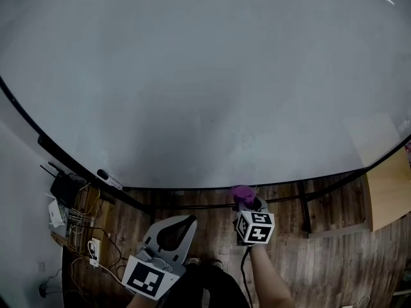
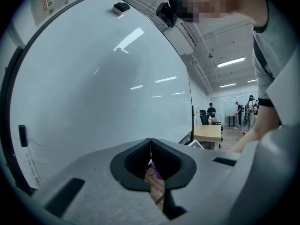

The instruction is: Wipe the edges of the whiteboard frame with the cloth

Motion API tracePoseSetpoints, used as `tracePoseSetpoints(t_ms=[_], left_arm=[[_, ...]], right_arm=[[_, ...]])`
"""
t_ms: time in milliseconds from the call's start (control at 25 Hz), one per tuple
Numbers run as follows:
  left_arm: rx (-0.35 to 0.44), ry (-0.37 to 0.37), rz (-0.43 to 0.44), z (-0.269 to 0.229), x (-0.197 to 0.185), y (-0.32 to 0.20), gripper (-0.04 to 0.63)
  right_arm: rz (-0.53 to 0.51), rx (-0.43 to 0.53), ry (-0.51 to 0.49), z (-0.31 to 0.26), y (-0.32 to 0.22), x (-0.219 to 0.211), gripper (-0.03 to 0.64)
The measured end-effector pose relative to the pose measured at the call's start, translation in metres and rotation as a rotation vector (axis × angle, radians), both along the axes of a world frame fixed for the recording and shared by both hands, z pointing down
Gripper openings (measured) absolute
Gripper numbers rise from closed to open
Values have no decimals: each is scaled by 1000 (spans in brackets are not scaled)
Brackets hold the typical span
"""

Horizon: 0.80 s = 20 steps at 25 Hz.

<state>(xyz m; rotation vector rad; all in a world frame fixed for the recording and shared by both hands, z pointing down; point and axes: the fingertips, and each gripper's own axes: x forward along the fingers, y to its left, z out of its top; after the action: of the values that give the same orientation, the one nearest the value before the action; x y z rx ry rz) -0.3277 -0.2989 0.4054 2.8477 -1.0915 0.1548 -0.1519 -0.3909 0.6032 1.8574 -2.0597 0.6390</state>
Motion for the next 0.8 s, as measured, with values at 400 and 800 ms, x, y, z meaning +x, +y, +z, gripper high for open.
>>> tracePoseSetpoints(t_ms=[400, 800], left_arm=[[6, 3, -50, 2, 19, -3, 17], [3, 4, -162, 15, 80, 6, 17]], right_arm=[[-75, 13, -14, -1, -2, 1, 92], [-207, 25, -40, 2, -6, 21, 92]])
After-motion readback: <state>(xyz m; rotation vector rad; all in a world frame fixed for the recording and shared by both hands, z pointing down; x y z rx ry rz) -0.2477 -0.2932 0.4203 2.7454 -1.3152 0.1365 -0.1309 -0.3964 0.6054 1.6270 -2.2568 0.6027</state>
